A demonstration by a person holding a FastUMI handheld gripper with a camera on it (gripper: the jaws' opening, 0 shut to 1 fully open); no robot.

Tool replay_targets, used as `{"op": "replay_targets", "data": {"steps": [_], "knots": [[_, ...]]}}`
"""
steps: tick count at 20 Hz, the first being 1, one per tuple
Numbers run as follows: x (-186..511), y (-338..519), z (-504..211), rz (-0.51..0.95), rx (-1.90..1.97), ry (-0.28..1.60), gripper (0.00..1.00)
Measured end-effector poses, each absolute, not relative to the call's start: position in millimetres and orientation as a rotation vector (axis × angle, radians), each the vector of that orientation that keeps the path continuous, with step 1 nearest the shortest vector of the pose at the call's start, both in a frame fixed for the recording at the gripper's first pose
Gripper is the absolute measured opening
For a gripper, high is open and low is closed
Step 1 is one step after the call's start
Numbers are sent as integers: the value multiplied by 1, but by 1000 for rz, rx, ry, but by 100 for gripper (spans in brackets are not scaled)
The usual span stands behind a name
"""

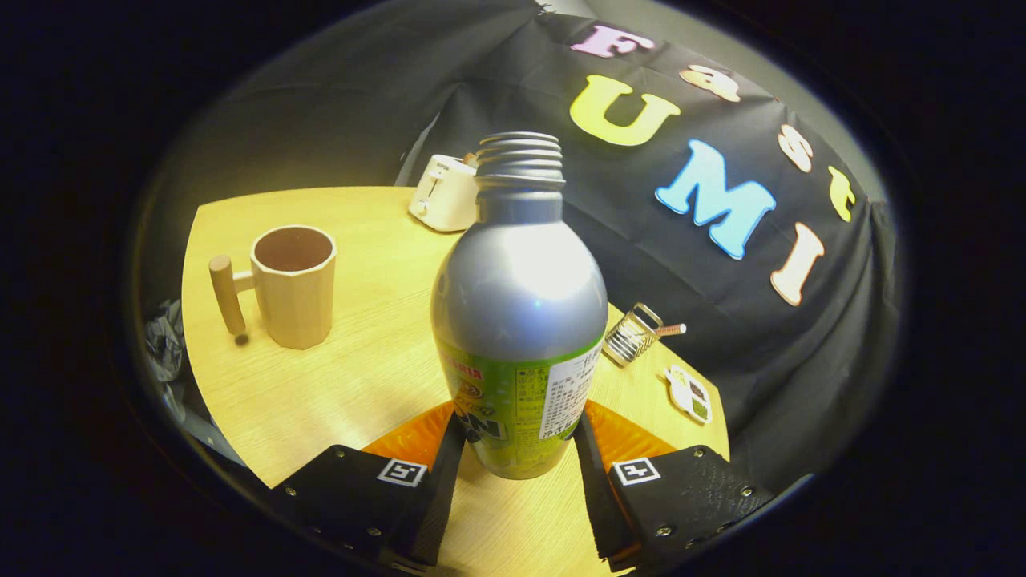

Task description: Take the bottle from table, then pour the juice into the cup, finally place the bottle on the coaster

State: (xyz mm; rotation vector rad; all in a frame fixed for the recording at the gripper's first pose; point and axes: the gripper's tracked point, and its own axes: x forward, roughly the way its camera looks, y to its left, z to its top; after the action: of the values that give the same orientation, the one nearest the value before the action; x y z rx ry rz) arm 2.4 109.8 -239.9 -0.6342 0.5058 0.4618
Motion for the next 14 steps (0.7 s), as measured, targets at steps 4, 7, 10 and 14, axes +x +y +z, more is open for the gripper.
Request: {"op": "replay_targets", "data": {"steps": [4, 7, 10, 14], "knots": [[-1, 126, -245, 508, -717, 505, 70], [-3, 135, -249, 534, -784, 520, 70], [-5, 143, -249, 549, -868, 515, 70], [-2, 143, -252, 562, -990, 532, 70]]}}
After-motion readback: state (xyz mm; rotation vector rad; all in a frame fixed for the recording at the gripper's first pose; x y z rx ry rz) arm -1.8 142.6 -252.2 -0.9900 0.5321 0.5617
